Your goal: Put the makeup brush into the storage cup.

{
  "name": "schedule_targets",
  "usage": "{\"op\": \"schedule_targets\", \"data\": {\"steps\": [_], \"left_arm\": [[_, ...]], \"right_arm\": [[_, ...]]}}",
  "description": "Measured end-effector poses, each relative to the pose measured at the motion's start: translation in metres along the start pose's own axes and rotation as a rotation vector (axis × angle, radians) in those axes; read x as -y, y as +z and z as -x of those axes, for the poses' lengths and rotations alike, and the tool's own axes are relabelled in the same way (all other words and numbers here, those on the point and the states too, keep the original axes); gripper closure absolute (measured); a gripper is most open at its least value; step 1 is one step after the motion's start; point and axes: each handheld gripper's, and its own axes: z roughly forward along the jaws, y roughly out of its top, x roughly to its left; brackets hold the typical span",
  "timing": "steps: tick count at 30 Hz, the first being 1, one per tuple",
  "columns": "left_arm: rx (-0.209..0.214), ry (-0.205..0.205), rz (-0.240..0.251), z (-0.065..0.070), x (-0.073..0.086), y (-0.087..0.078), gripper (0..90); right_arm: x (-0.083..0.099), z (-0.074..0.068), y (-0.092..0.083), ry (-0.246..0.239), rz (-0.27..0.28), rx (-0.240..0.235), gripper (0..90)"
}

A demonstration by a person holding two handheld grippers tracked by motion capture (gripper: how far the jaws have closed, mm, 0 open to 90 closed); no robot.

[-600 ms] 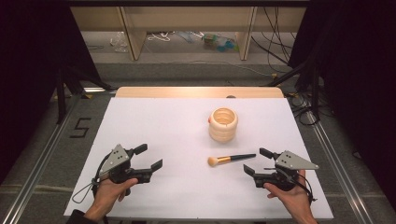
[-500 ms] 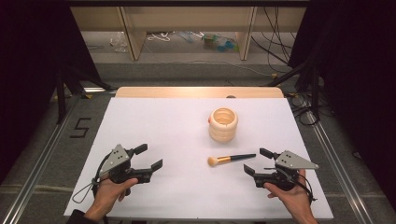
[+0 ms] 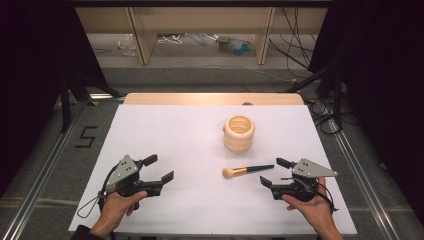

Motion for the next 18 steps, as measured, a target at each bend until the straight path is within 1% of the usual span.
{"op": "schedule_targets", "data": {"steps": [1, 2, 3, 4, 5, 6, 7, 8, 10, 11, 14, 15, 16, 17, 18], "left_arm": [[0.0, -0.003, -0.004, 0.0, 0.0, 0.0, 15.8], [0.003, -0.007, -0.004, 0.001, 0.0, 0.002, 15.8], [0.003, -0.007, -0.004, 0.001, 0.0, 0.002, 15.8], [0.005, 0.0, -0.006, 0.001, 0.0, 0.002, 15.8], [0.005, 0.0, -0.006, 0.001, 0.0, 0.002, 15.8], [0.004, 0.003, -0.006, 0.001, 0.0, 0.002, 15.8], [0.004, 0.003, -0.006, 0.001, 0.0, 0.002, 15.8], [0.005, 0.003, -0.006, 0.001, 0.0, 0.002, 15.8], [0.005, 0.004, -0.006, 0.001, 0.0, 0.002, 15.8], [0.005, 0.003, -0.006, 0.001, 0.0, 0.002, 15.8], [0.006, 0.0, -0.005, 0.001, 0.0, 0.002, 15.8], [0.006, 0.0, -0.005, 0.001, 0.0, 0.002, 15.8], [0.005, 0.0, -0.005, 0.001, 0.0, 0.002, 15.8], [0.005, -0.002, -0.006, 0.001, 0.0, 0.002, 15.8], [0.005, 0.0, -0.006, 0.0, 0.0, 0.002, 15.8]], "right_arm": [[-0.001, 0.0, 0.001, -0.011, -0.033, -0.011, 16.0], [-0.002, 0.001, 0.002, -0.021, -0.036, -0.02, 16.0], [-0.003, 0.001, 0.002, -0.031, -0.054, -0.016, 16.0], [-0.004, 0.002, 0.003, -0.046, -0.07, -0.027, 16.0], [-0.006, 0.002, 0.004, -0.054, -0.078, -0.021, 16.0], [-0.007, 0.002, 0.005, -0.056, -0.093, -0.036, 15.9], [-0.007, 0.002, 0.005, -0.056, -0.093, -0.036, 15.9], [-0.01, 0.003, 0.008, -0.088, -0.131, -0.044, 15.7], [-0.013, 0.005, 0.01, -0.103, -0.155, -0.061, 15.8], [-0.014, 0.007, 0.012, -0.108, -0.168, -0.072, 15.6], [-0.018, 0.011, 0.019, -0.095, -0.191, -0.106, 15.7], [-0.02, 0.013, 0.022, -0.091, -0.209, -0.115, 15.7], [-0.02, 0.013, 0.022, -0.091, -0.209, -0.115, 15.7], [-0.022, 0.014, 0.027, -0.101, -0.245, -0.13, 15.8], [-0.023, 0.015, 0.028, -0.106, -0.252, -0.127, 15.7]]}}
